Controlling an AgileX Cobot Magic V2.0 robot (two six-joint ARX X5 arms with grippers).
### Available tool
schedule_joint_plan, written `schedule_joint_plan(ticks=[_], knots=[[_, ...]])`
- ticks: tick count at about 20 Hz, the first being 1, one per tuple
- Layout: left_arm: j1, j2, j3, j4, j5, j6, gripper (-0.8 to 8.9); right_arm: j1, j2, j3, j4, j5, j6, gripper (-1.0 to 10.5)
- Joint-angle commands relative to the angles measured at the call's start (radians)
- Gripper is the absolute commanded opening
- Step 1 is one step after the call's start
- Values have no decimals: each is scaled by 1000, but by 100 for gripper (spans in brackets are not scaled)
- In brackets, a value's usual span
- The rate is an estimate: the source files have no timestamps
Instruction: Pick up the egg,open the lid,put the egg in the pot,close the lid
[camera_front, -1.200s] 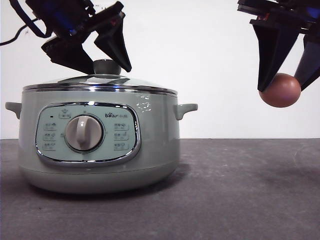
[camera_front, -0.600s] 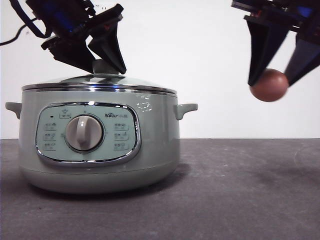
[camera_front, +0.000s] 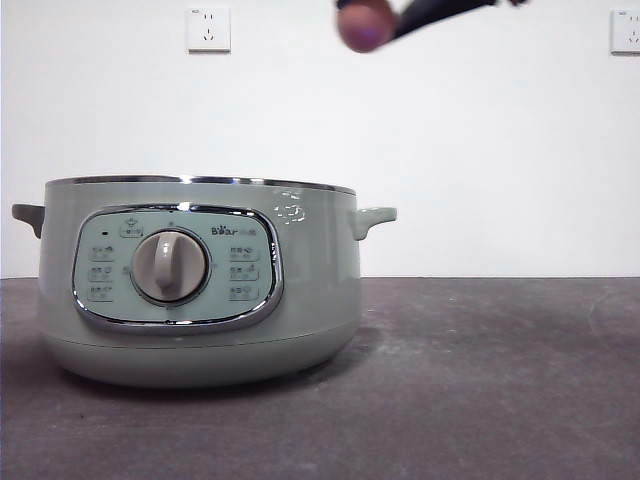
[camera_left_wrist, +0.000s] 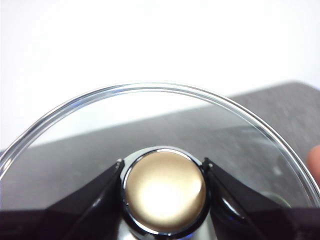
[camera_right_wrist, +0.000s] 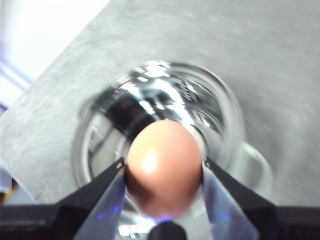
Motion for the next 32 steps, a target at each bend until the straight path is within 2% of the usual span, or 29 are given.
schedule_joint_plan(ticks=[1,7,10,15,21,28,29,31,32], knots=[[0,-97,10,5,-29,15,-9,27,113,109,-35,-1,-60,-13],[0,-238,10,-88,-75,8,-9,46,486,489,-269,2,-205,-13],[0,-238,10,-122,-77,8,-9,53,626,596,-279,6,-255,-13],[0,-237,10,-140,-88,6,-9,93,760,618,-271,63,-314,-13],[0,-236,10,-150,-91,6,-9,138,837,618,-262,135,-357,-12],[0,-236,10,-185,-90,3,-9,143,882,618,-298,137,-367,-6],[0,-236,10,-185,-91,3,-9,144,882,618,-298,136,-366,39],[0,-236,10,-185,-91,3,-9,149,882,618,-292,134,-362,256],[0,-236,10,-185,-91,3,-9,149,882,618,-291,134,-355,293]])
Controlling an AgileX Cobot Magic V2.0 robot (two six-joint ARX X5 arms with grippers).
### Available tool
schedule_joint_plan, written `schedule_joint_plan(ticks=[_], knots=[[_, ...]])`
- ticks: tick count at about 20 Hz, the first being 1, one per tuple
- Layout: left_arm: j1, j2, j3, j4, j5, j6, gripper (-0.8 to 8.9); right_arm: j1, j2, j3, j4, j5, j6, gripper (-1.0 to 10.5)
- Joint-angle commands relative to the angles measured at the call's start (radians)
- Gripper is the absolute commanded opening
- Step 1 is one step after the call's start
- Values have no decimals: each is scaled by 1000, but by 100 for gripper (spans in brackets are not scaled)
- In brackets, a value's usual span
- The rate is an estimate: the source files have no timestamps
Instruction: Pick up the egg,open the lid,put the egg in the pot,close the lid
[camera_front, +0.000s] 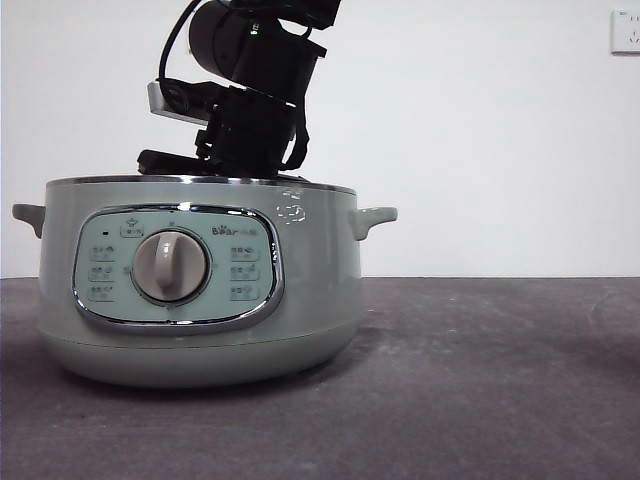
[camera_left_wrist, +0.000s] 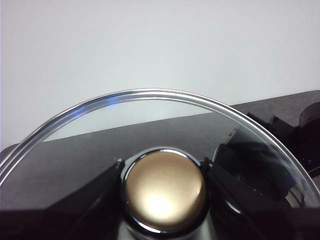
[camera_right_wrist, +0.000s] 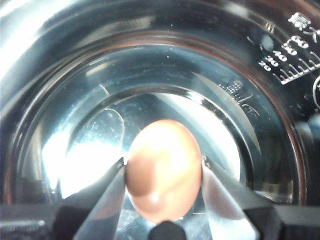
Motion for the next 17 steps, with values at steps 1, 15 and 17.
schedule_joint_plan(ticks=[1,15,17], knots=[[0,-9,10,46,-5,4,-9,6,27,-3,-3,0,5,293],[0,43,10,45,-4,4,-9,-8,-110,-2,-65,143,49,468],[0,95,10,61,1,5,-9,-31,-206,-2,-156,233,50,468]])
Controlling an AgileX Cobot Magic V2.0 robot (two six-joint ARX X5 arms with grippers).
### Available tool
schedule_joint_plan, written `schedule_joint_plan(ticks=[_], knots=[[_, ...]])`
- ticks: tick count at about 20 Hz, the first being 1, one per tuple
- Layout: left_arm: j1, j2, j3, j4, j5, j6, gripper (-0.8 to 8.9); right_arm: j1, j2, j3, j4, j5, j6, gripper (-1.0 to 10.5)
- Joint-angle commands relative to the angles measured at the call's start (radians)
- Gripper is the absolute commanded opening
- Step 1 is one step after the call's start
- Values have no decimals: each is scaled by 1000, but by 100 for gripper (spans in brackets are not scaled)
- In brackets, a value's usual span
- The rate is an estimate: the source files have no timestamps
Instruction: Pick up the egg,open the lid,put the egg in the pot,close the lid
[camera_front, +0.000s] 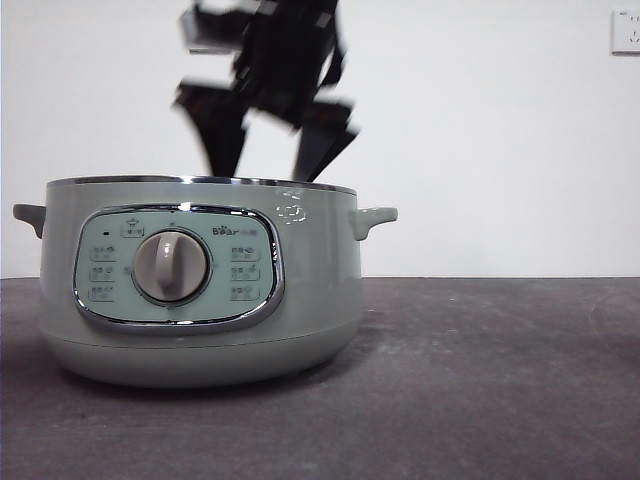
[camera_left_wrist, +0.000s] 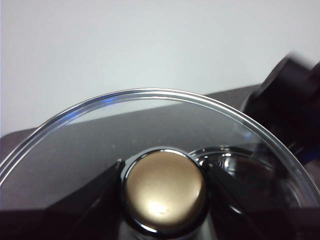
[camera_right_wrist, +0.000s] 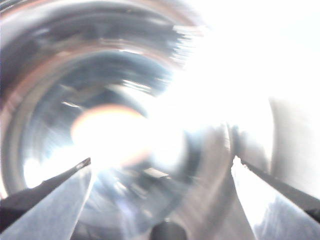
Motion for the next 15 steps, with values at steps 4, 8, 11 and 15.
schedule_joint_plan(ticks=[4,8,11,15], knots=[[0,167,10,132,77,4,-9,-79,-263,-2,-162,40,59,468],[0,320,10,238,175,-1,-9,-123,-443,-2,-211,39,107,468],[0,416,10,303,186,-2,-9,-139,-548,-2,-232,39,112,468],[-1,513,10,355,186,-18,-9,-159,-650,-2,-251,40,115,468]])
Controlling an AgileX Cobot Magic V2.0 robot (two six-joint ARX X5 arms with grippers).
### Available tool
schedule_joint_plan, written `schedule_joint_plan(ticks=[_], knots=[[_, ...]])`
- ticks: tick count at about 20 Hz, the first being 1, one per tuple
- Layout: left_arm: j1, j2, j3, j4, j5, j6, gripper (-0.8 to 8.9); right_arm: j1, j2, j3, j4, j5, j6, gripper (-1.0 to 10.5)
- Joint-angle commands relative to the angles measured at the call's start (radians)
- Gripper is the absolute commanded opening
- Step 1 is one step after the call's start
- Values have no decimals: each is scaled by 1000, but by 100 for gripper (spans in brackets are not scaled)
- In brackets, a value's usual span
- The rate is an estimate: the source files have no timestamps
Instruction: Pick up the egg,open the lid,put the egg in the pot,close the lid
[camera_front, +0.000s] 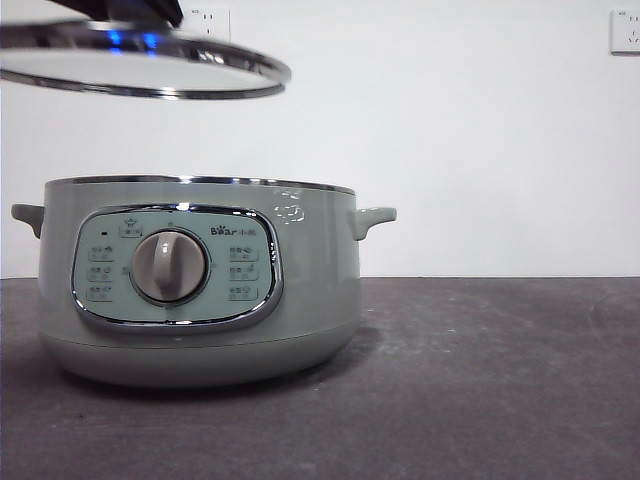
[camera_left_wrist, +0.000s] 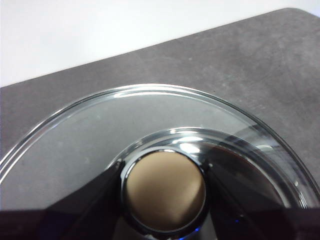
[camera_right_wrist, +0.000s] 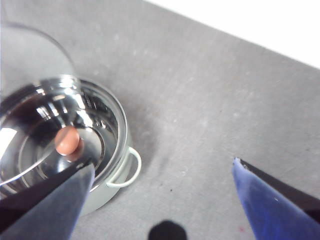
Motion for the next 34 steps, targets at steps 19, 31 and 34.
schedule_joint_plan(ticks=[19,31,34], knots=[[-40,261,10,139,51,-52,-9,-6,-80,-2,-95,2,39,468],[-51,299,9,87,119,-96,-9,-6,-80,-2,-96,2,40,468],[-50,299,9,45,91,-92,-9,-6,-80,-2,-96,2,39,468]])
